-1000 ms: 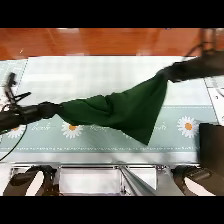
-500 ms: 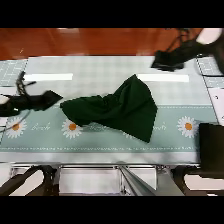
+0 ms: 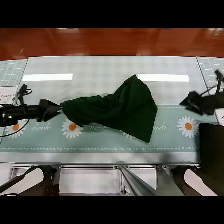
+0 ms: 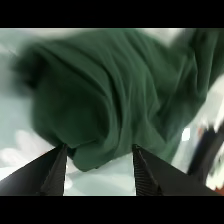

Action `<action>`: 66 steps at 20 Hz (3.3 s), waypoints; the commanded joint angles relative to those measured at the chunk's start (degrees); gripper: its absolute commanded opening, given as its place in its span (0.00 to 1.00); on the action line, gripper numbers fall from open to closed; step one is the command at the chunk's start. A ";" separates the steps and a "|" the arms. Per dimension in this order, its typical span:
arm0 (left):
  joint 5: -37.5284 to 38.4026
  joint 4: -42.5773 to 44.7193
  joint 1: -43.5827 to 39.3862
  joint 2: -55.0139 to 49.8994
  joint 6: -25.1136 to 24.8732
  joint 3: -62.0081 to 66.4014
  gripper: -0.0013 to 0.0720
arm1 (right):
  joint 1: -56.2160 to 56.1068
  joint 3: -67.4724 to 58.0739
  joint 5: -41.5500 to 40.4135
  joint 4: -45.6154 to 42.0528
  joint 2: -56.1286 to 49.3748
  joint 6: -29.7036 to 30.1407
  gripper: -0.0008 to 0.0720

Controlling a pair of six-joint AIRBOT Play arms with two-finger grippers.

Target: Fold the shirts.

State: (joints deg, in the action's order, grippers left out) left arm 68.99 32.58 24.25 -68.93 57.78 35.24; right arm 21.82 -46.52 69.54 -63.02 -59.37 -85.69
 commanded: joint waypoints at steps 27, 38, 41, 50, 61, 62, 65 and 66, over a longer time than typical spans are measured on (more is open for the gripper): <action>-3.69 -7.43 -12.07 -2.67 -3.10 15.02 0.05 | -25.38 -6.21 -5.51 26.34 -14.16 12.57 0.04; -0.68 -6.38 -10.93 11.28 7.85 68.74 0.05 | -23.61 -73.00 2.36 -1.73 1.46 0.81 0.04; 1.38 1.84 -10.93 15.72 12.55 75.95 0.05 | -23.61 -73.68 2.10 -7.04 9.20 0.79 0.04; 26.18 18.08 -11.17 29.31 20.98 67.19 0.05 | -23.61 -73.31 16.90 -18.80 20.44 -3.17 0.04; 3.52 17.79 -11.56 35.87 18.78 1.60 0.05 | -23.61 -29.40 7.17 -13.42 18.14 -3.72 0.04; -4.85 17.73 -12.24 34.34 17.40 -3.65 0.05 | -23.61 -25.55 2.95 -12.24 15.85 -3.65 0.04; -25.75 16.83 -15.32 24.87 17.25 -9.62 0.05 | -23.58 -22.53 -9.55 -11.67 3.56 -3.69 0.04; -30.73 15.67 -16.65 20.41 17.09 -8.63 0.05 | -23.58 -23.23 -13.14 -10.97 -0.87 -3.67 0.04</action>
State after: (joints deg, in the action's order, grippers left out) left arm 58.74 49.78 10.09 -40.71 75.90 32.32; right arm -1.80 -73.52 69.01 -75.99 -50.89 -89.41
